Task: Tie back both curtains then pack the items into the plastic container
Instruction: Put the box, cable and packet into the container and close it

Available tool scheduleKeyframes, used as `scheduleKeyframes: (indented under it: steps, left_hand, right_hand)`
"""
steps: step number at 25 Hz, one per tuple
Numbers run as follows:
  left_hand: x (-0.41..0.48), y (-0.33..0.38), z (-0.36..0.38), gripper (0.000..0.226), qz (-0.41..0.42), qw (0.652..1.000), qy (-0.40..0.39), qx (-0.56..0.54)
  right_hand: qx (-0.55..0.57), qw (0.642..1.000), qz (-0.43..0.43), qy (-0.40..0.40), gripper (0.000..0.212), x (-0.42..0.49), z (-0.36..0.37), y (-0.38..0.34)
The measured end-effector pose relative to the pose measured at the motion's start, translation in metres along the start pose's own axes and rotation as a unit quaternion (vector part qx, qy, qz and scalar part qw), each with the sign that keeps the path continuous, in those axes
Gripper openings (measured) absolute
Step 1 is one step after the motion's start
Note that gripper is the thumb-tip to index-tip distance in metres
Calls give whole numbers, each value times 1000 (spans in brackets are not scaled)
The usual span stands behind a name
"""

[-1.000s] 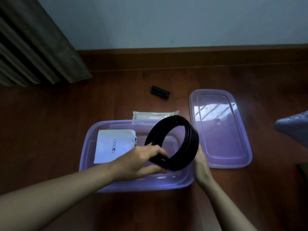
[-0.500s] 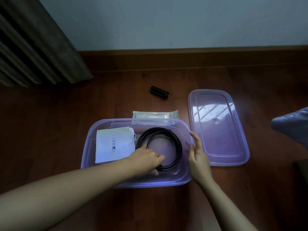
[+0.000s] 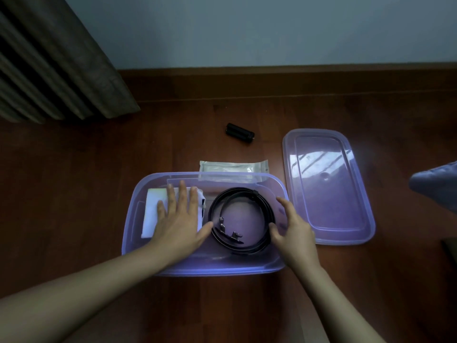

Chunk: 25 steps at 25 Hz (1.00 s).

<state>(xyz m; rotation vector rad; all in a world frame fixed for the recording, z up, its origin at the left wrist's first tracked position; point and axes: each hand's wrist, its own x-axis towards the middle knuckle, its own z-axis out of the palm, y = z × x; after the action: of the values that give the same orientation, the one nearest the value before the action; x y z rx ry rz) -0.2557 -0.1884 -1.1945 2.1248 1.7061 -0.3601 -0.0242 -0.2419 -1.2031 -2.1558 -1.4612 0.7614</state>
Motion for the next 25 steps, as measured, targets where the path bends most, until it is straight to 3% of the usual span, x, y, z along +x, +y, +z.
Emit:
scheduleKeyframes:
  steps: [3,9,11,13,15,17,19,22,25]
  left_hand:
    - [6,-5,9,93,54,998,11,-3]
    - [-1,2,6,95,42,997,53,-41]
    - [3,8,-11,90,107,982,121,-96]
    - [15,20,-21,67,248,939,181,-153]
    - [26,36,-18,53,364,920,114,-88]
    - [30,49,-7,64,380,923,-34,56]
    - [33,53,3,62,367,910,-106,161]
    - [39,58,-1,38,365,910,-128,152]
    - [42,68,-27,42,360,912,-184,66]
  right_hand:
    - [3,1000,3,-8,65,1,0,0]
    - [18,1000,-1,-6,65,1,2,2]
    - [19,1000,-5,2,65,3,2,3]
    - [13,1000,-3,9,64,5,4,4]
    - [3,1000,-8,7,62,5,6,6]
    - [-13,1000,-16,6,57,5,9,9]
    - [-22,1000,-19,6,53,6,11,12]
    - [-27,1000,-10,6,53,8,10,12]
    - [-20,1000,-12,8,54,7,10,12]
